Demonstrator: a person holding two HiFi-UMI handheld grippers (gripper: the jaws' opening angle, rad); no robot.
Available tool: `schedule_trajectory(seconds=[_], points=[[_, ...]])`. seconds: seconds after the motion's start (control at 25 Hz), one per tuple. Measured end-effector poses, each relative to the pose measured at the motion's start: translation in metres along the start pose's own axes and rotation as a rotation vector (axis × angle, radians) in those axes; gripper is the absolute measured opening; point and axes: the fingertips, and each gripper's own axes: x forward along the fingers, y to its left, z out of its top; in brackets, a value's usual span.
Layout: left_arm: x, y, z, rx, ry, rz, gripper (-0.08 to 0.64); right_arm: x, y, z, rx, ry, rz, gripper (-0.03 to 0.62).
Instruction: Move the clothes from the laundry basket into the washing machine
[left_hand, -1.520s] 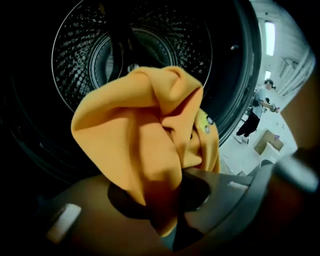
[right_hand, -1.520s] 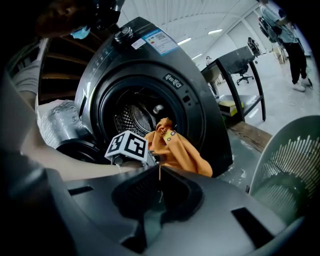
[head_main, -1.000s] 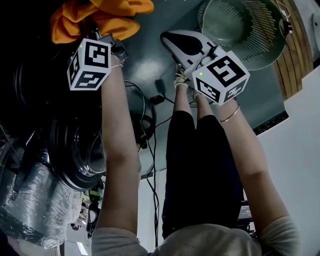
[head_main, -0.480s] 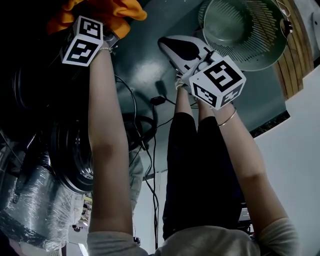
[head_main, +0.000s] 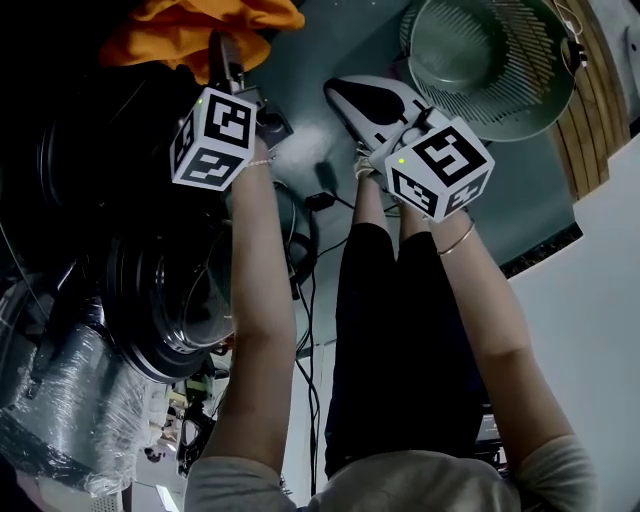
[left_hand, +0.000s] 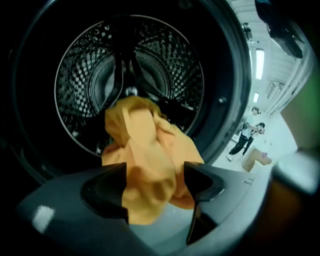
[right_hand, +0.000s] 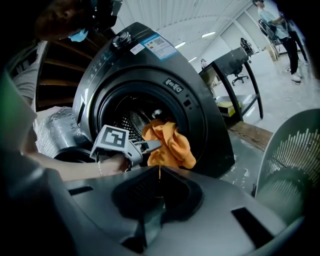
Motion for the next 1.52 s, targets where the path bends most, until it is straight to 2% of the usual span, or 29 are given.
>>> schedule_trajectory(seconds=[0.12, 0.24, 0.32, 0.44, 0.48, 0.52, 0.56, 0.68, 0.8, 0.96, 1.04, 1.12, 1.2, 1.4, 1.52], points=[[0.001, -0.016, -0.029, -0.04, 0.035, -0.001, 0.365, 0.0, -0.004, -0.003, 0.008, 0.005, -0.015, 0.014], [0.017, -0.021, -0.043, -0.04, 0.056, 0.045, 0.41, -0.001, -0.007, -0.006, 0.02, 0.008, -0.022, 0.014], [0.03, -0.019, -0.045, -0.04, 0.064, 0.078, 0.41, -0.001, -0.008, -0.006, 0.019, 0.004, -0.021, 0.014], [0.041, -0.012, -0.036, 0.029, 0.05, 0.139, 0.399, -0.002, -0.011, -0.007, 0.032, -0.004, -0.022, 0.014], [0.042, -0.009, -0.03, 0.07, 0.038, 0.152, 0.324, -0.002, -0.01, -0.007, 0.04, -0.006, -0.02, 0.014], [0.042, -0.006, -0.022, 0.102, 0.019, 0.152, 0.189, -0.001, -0.009, -0.007, 0.045, -0.008, -0.015, 0.014], [0.041, -0.005, -0.012, 0.116, -0.005, 0.135, 0.122, -0.001, -0.008, -0.006, 0.043, -0.01, -0.008, 0.014], [0.046, -0.005, 0.017, 0.119, -0.07, 0.078, 0.091, 0.001, -0.009, -0.002, 0.036, -0.023, -0.003, 0.014], [0.048, 0.006, 0.046, 0.174, -0.146, 0.101, 0.078, 0.004, -0.006, 0.001, 0.042, -0.033, 0.001, 0.014], [0.054, 0.024, 0.097, 0.19, -0.262, 0.15, 0.075, 0.008, -0.002, 0.004, 0.031, -0.034, 0.016, 0.014], [0.059, 0.036, 0.11, 0.184, -0.262, 0.189, 0.077, 0.008, -0.002, 0.002, 0.047, -0.036, 0.013, 0.014], [0.066, 0.046, 0.108, 0.166, -0.217, 0.232, 0.101, 0.008, -0.003, 0.0, 0.059, -0.036, 0.006, 0.014], [0.068, 0.05, 0.098, 0.141, -0.174, 0.242, 0.167, 0.007, -0.002, -0.002, 0.064, -0.034, 0.005, 0.014], [0.049, 0.041, 0.079, 0.092, -0.156, 0.216, 0.264, 0.005, 0.0, -0.001, 0.063, -0.033, 0.006, 0.014], [0.026, 0.032, 0.061, 0.06, -0.137, 0.193, 0.265, 0.002, -0.001, 0.001, 0.068, -0.038, 0.003, 0.014]])
